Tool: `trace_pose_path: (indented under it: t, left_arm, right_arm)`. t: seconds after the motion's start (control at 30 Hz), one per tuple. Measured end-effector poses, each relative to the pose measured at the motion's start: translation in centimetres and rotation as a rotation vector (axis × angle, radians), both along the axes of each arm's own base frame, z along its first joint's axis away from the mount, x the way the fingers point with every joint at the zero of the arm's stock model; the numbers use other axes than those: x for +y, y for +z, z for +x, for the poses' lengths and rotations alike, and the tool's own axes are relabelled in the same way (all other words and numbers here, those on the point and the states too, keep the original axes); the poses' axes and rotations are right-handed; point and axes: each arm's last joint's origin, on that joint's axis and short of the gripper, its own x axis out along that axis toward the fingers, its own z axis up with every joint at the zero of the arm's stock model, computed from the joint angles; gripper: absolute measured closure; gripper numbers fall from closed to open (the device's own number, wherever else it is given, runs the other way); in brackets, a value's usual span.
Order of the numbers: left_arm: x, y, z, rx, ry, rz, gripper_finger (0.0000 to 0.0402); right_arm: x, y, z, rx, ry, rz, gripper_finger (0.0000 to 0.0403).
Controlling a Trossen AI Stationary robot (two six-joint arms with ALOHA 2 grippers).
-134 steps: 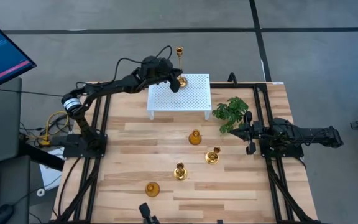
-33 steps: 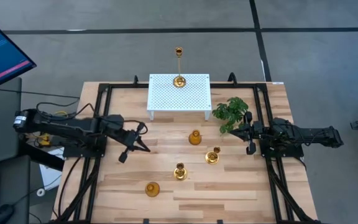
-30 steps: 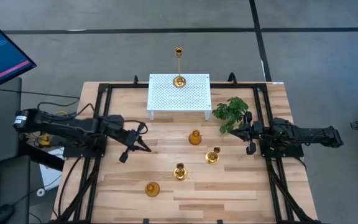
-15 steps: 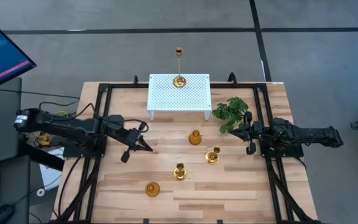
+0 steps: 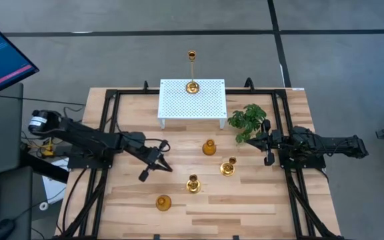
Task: Pick & Place candle stick holders
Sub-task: Put the bottom gold candle holder on the shelf
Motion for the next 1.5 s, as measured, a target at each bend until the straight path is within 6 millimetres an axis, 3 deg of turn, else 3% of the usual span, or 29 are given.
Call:
trace_pose_path:
  t: [0.33,0.67,0.97,1.5]
  left_arm:
    - [-0.7,-1.4,1.7,-0.018,-0.021,-0.002,0.0356]
    - [-1.9,-2.3,3.1,-0.1,-0.059,-0.028,0.03]
    - [-2.1,-2.7,6.0,-0.009,0.092,-0.2,0.0249]
    - [-4.8,-2.9,9.1,0.014,-0.013,-0.201,0.0236]
  right_arm:
    - [0.0,0.0,0.0,0.0,0.0,0.0,0.0403]
    - [0.0,0.0,0.0,0.0,0.0,0.0,0.0403]
    - [0.0,0.0,0.0,0.0,0.0,0.0,0.0403]
    - [0.0,0.0,0.0,0.0,0.0,0.0,0.0403]
